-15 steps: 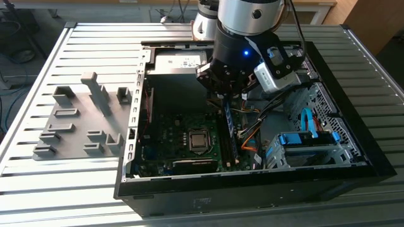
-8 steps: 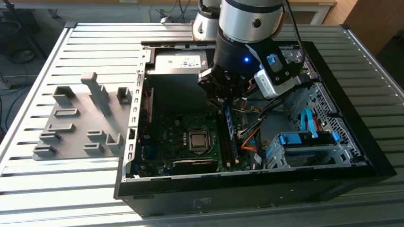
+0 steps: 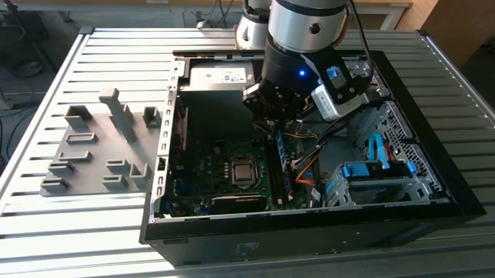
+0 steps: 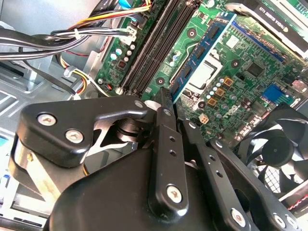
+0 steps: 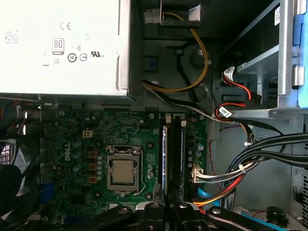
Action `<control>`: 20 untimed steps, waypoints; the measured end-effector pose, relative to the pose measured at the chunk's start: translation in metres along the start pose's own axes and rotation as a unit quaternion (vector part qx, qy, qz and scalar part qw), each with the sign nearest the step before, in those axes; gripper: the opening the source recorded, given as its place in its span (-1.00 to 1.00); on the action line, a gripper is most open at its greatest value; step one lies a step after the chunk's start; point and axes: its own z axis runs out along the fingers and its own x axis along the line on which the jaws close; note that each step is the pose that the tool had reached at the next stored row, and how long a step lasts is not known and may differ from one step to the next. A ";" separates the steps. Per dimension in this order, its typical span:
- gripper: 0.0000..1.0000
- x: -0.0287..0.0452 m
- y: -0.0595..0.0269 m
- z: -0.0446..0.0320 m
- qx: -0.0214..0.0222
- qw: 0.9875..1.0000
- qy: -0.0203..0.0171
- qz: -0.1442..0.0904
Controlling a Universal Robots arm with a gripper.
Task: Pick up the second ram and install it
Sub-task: 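Insert the second ram into the second slot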
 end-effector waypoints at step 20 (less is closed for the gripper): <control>-0.72 -0.0053 -0.0001 0.0208 0.000 1.000 0.000 0.003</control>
